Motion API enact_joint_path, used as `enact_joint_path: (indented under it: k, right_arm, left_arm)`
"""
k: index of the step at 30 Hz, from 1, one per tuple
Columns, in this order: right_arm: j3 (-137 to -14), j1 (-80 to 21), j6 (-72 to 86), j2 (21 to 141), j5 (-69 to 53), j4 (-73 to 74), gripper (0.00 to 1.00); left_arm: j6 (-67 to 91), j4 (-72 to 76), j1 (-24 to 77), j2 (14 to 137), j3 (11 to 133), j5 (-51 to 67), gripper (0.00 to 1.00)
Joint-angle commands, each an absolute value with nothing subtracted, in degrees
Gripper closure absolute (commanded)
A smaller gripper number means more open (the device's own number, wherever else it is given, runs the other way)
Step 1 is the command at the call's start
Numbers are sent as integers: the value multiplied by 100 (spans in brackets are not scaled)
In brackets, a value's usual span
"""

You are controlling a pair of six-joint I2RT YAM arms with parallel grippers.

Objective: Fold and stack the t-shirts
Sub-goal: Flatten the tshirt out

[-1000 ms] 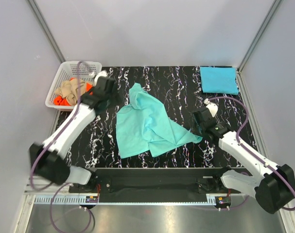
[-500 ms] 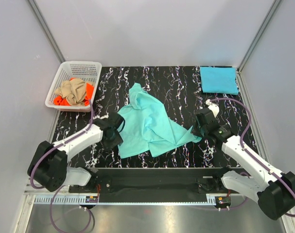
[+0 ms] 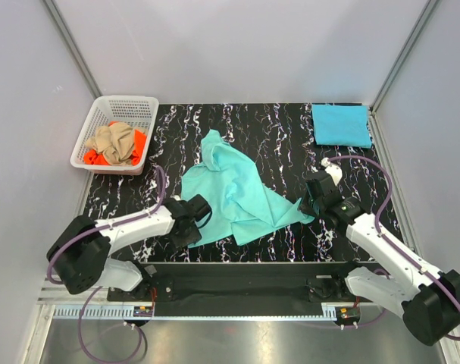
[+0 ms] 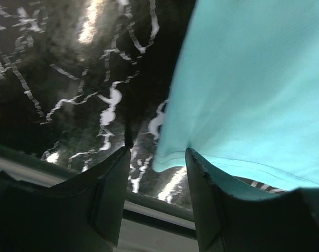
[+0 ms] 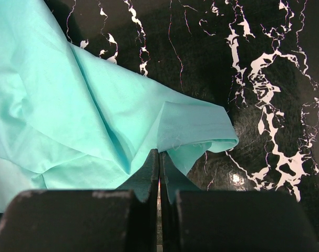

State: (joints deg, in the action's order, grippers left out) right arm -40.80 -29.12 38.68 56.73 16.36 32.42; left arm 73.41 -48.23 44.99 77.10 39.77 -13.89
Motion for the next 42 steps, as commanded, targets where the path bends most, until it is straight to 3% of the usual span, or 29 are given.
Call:
enact_joint_path:
  k: [1, 7, 9, 11, 12, 13, 14, 20, 23, 34, 42]
  right_arm:
    - [-4087, -2892, 3929, 5563, 1608, 3226, 100]
    - [-4026, -2892, 3999, 5572, 1556, 3182, 100]
    - [-3973, -2892, 4051, 5598, 1477, 3173, 100]
    - [-3946, -2900, 4226, 5712, 1590, 3330, 100]
    - [-3920, -2892, 4288, 5774, 1634, 3401, 100]
    - [-3911, -2892, 4350, 5870, 1652, 3462, 100]
    - [-3894, -2892, 4542, 5932, 1731, 3611, 100]
    - [-3937, -2892, 4983, 5906, 2161, 3990, 100]
    - [-4305, -2874, 4975, 5915, 2530, 4236, 100]
    - [-5431, -2795, 4615, 5704, 3270, 4404, 100]
    - [-4432, -2795, 4930, 5748, 2128, 4307, 100]
  left_arm:
    - [7804, -5282, 4772, 7796, 4140, -1995, 48]
    - [7875, -4387, 4816, 7682, 3745, -1697, 49]
    - [7858, -4351, 4816, 7796, 3718, -1687, 55]
    - [7840, -4438, 4816, 7848, 3770, -1792, 70]
    - [7822, -4482, 4816, 7840, 3797, -1845, 89]
    - [7805, -4665, 4816, 7822, 3858, -1941, 98]
    - [7770, -4815, 4816, 7744, 4059, -2186, 100]
    - [7455, -6222, 4790, 6893, 5498, -3977, 100]
    - [6963, -6381, 4466, 6418, 6001, -4323, 100]
    - [6021, -6179, 3455, 5740, 6415, -4517, 100]
    - [5616, -5880, 3322, 5467, 6557, -4465, 100]
